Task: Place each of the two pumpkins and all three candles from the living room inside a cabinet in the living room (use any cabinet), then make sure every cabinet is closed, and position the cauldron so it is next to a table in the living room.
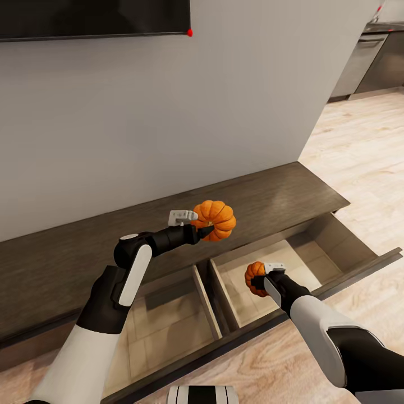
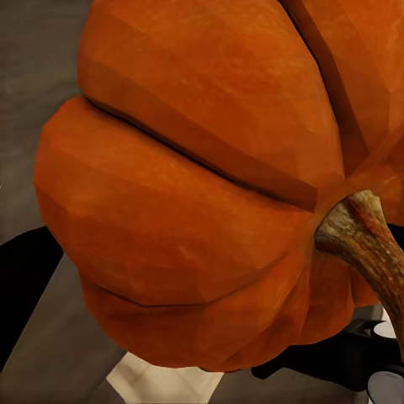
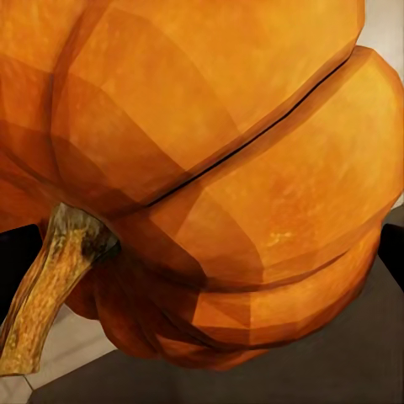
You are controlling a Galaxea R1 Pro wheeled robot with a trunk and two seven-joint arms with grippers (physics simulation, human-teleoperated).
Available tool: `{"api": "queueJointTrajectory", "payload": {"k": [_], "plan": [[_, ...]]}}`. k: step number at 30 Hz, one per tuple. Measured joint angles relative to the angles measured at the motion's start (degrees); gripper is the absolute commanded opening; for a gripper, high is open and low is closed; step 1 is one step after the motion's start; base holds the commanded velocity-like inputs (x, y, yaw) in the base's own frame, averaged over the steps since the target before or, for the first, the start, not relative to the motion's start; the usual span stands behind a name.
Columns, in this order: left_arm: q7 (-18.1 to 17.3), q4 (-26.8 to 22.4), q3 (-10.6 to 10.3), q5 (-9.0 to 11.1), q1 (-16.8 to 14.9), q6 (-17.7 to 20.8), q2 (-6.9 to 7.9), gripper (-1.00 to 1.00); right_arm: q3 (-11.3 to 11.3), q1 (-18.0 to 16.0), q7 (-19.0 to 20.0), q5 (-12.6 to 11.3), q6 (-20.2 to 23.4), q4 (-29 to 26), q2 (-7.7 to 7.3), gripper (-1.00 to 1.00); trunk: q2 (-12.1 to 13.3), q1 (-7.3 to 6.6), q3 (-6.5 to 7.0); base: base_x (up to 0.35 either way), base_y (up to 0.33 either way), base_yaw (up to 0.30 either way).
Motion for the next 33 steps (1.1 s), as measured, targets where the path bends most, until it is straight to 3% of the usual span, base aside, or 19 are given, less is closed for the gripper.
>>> {"api": "queueJointTrajectory", "payload": {"k": [20, 33], "plan": [[0.0, 0.0, 0.0, 0.0, 0.0, 0.0, 0.0, -1.0, 0.0, 0.0, 0.0, 0.0, 0.0, 0.0, 0.0, -1.0, 0.0, 0.0, -1.48, 0.0, 0.0, 0.045], [0.0, 0.0, 0.0, 0.0, 0.0, 0.0, -0.02, -1.0, 0.0, 0.0, 0.0, 0.0, 0.0, 0.0, 0.0, -1.0, 0.0, 0.0, -1.69, 0.0, 0.0, -0.108]]}}
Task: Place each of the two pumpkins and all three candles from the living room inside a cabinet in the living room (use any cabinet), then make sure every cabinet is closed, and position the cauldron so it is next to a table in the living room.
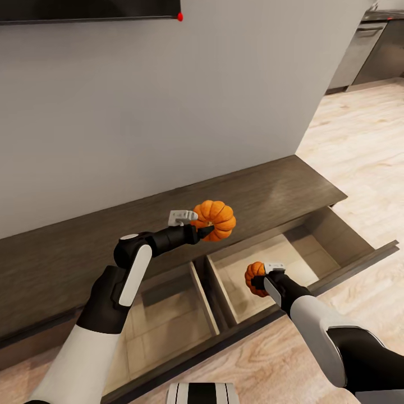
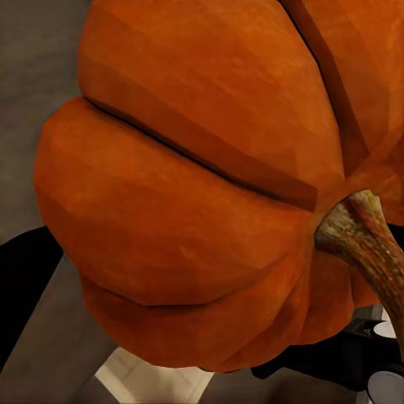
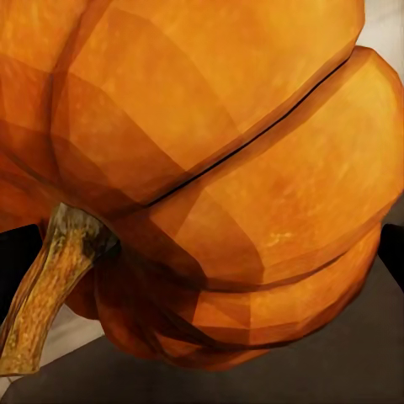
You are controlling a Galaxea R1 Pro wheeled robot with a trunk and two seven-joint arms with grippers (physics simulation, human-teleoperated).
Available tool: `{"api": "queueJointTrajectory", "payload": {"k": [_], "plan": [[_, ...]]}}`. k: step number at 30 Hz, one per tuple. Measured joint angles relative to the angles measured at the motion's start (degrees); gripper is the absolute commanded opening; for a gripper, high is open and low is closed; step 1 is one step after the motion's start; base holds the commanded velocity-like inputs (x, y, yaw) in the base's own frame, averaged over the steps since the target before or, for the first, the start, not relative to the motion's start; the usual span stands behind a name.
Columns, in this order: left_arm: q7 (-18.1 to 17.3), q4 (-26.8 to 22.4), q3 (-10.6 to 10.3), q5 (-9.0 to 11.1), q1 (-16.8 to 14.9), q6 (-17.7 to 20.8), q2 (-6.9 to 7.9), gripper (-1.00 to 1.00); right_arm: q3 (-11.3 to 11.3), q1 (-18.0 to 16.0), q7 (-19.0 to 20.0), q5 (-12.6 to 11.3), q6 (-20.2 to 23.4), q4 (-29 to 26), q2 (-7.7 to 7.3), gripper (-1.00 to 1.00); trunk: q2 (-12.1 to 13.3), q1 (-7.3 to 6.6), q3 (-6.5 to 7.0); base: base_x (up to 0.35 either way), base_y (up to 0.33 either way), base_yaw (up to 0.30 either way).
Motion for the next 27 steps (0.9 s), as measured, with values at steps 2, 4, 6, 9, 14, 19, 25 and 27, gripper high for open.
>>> {"api": "queueJointTrajectory", "payload": {"k": [2, 4, 6, 9, 14, 19, 25, 27], "plan": [[0.0, 0.0, 0.0, 0.0, 0.0, 0.0, 0.01, -1.0, 0.0, 0.0, 0.0, 0.0, 0.0, 0.0, 0.0, -1.0, 0.0, 0.0, 0.0, 0.0, 0.0, -0.005], [0.0, 0.0, 0.0, 0.0, 0.0, 0.0, 0.0, -1.0, 0.0, 0.0, 0.0, 0.0, 0.0, 0.0, 0.0, -1.0, 0.0, 0.0, 0.0, 0.0, 0.0, -0.001], [0.0, 0.0, 0.0, 0.0, 0.0, 0.0, 0.01, -1.0, 0.0, 0.0, 0.0, 0.0, 0.0, 0.0, 0.0, -1.0, 0.0, 0.0, 0.0, 0.0, 0.0, 0.0], [0.0, 0.0, 0.0, -0.1, 0.0, 0.0, 0.01, -1.0, 0.1, 0.0, 0.0, 0.0, 0.0, 0.0, 0.0, -1.0, -0.8, 0.44, -0.36, 0.0, 0.0, 0.0], [0.0, 0.0, 0.0, 0.0, 0.0, 0.1, 0.01, -1.0, 0.1, 0.0, 0.0, 0.0, 0.0, 0.0, 0.14, -1.0, -2.8, 1.54, -1.26, 0.0, 0.0, 0.0], [0.0, 0.0, -0.1, 0.0, 0.0, 0.1, -0.01, -1.0, 0.1, 0.0, 0.0, 0.0, 0.1, 0.0, 0.17, -1.0, -4.8, 2.63, -2.15, 0.0, 0.0, 0.0], [0.0, 0.0, -0.1, 0.0, 0.0, 0.1, 0.0, -1.0, 0.1, 0.0, 0.0, 0.1, 0.2, 0.0, 0.18, -1.0, -5.6, 3.08, -2.52, 0.0, 0.0, 0.0], [0.0, 0.0, -0.1, 0.0, 0.0, 0.1, -0.02, -1.0, 0.1, 0.0, 0.0, 0.1, 0.2, 0.0, 0.18, -1.0, -5.6, 3.08, -2.52, 0.0, 0.0, 0.0]]}}
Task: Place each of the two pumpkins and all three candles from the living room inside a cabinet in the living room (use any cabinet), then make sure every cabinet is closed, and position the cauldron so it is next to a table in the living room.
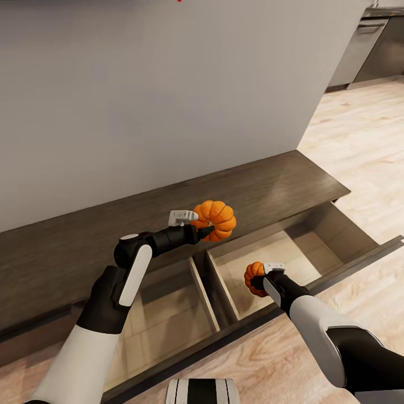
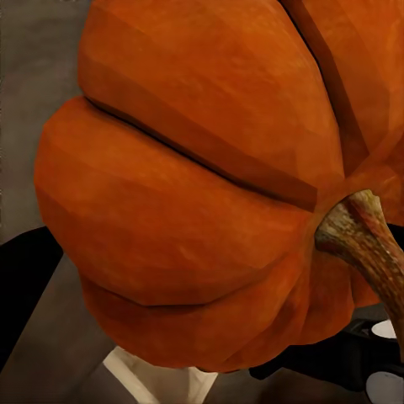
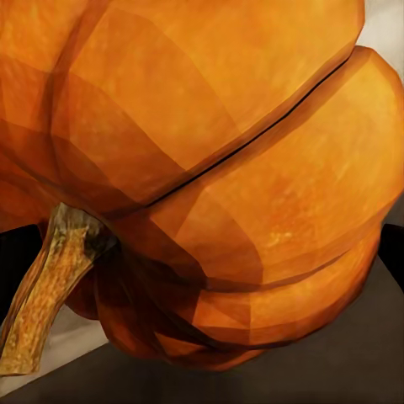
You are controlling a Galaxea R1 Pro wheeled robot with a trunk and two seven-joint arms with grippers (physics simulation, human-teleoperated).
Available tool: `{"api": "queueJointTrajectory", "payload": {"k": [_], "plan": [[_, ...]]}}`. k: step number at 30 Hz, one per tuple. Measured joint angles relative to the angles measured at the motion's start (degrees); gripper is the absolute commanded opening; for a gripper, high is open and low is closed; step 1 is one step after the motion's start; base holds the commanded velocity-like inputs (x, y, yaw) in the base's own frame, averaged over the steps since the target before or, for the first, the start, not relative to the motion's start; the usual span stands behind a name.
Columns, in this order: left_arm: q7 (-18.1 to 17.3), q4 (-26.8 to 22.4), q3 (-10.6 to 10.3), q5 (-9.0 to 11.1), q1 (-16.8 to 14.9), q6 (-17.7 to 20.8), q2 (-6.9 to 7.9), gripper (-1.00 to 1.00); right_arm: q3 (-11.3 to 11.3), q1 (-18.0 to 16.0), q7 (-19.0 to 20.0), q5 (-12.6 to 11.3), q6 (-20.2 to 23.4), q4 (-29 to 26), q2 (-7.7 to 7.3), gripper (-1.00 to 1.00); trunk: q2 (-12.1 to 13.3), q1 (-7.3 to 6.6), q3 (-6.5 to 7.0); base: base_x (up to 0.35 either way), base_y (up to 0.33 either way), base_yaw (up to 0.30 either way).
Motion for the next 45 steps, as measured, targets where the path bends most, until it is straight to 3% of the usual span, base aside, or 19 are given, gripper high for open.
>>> {"api": "queueJointTrajectory", "payload": {"k": [4, 11, 12, 29, 45], "plan": [[0.0, 0.0, 0.0, -0.1, 0.0, 0.0, 0.01, -1.0, 0.0, 0.0, 0.0, 0.0, 0.0, 0.0, 0.0, -1.0, -1.2, 0.66, -0.54, 0.0, 0.0, 0.0], [0.0, 0.0, 0.0, 0.0, 0.0, 0.0, 0.0, -1.0, 0.0, 0.0, 0.0, 0.0, 0.1, 0.0, 0.0, -1.0, -1.2, 0.66, -0.54, 0.0, 0.0, 0.0], [0.0, 0.0, 0.0, 0.0, 0.0, 0.0, 0.0, -1.0, 0.0, 0.0, 0.0, 0.0, 0.1, 0.0, 0.0, 1.0, -1.2, 0.66, -0.54, 0.0, 0.0, 0.0], [0.0, 0.0, 0.1, 0.0, 0.0, 0.0, -0.01, -1.0, 0.0, 0.0, -0.1, -0.1, 0.0, 0.1, -0.01, 1.0, -1.2, 0.66, -0.54, 0.0, 0.0, 0.0], [0.0, 0.1, 0.0, 0.0, 0.0, 0.1, -0.05, -1.0, 0.3, 0.0, -0.1, 0.0, -0.1, 0.1, 0.0, 1.0, 5.2, -2.85, 2.33, 0.0, 0.0, 0.0]]}}
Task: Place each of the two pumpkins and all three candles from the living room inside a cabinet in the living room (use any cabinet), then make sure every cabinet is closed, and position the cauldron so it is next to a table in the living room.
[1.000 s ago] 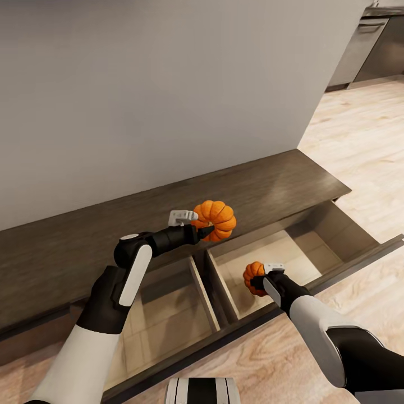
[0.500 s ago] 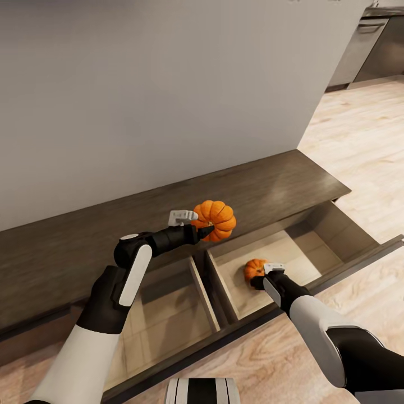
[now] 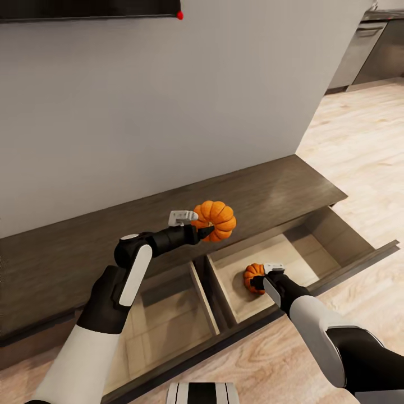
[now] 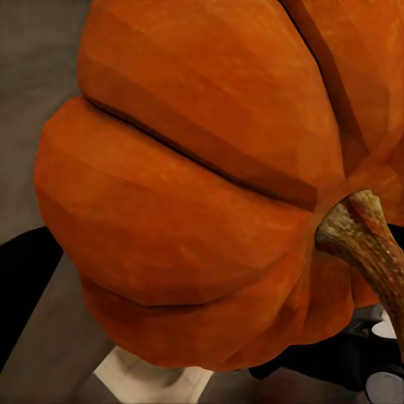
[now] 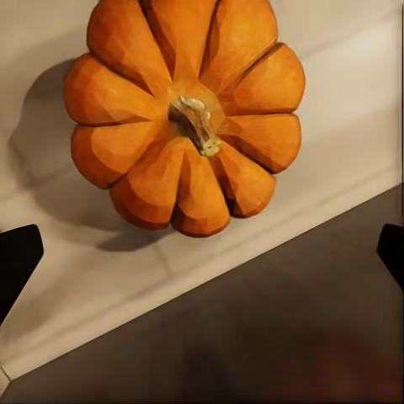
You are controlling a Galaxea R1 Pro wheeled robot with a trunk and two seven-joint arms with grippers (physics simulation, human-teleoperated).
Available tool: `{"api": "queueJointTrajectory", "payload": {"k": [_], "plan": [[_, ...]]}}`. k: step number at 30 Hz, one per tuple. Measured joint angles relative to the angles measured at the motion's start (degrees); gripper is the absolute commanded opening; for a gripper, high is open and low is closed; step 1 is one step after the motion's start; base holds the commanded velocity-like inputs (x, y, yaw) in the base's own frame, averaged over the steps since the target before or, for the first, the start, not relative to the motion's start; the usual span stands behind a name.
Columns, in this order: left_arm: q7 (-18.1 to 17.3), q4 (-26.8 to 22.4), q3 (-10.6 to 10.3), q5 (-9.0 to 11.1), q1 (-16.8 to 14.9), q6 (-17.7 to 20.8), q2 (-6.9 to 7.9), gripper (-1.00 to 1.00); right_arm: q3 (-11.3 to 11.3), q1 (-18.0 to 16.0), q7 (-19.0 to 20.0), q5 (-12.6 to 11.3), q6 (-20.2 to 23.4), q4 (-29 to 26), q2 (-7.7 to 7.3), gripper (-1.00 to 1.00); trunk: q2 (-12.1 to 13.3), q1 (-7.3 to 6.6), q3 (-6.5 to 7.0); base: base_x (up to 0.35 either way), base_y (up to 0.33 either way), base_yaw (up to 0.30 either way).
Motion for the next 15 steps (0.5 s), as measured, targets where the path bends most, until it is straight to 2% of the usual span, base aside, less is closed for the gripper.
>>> {"api": "queueJointTrajectory", "payload": {"k": [15], "plan": [[0.0, 0.2, 0.0, 0.0, 0.0, 0.0, 0.0, -1.0, 0.0, 0.0, 0.1, 0.0, 0.0, 0.0, 0.6, 1.0, 6.0, -3.29, 2.69, 0.0, 0.0, 0.0]]}}
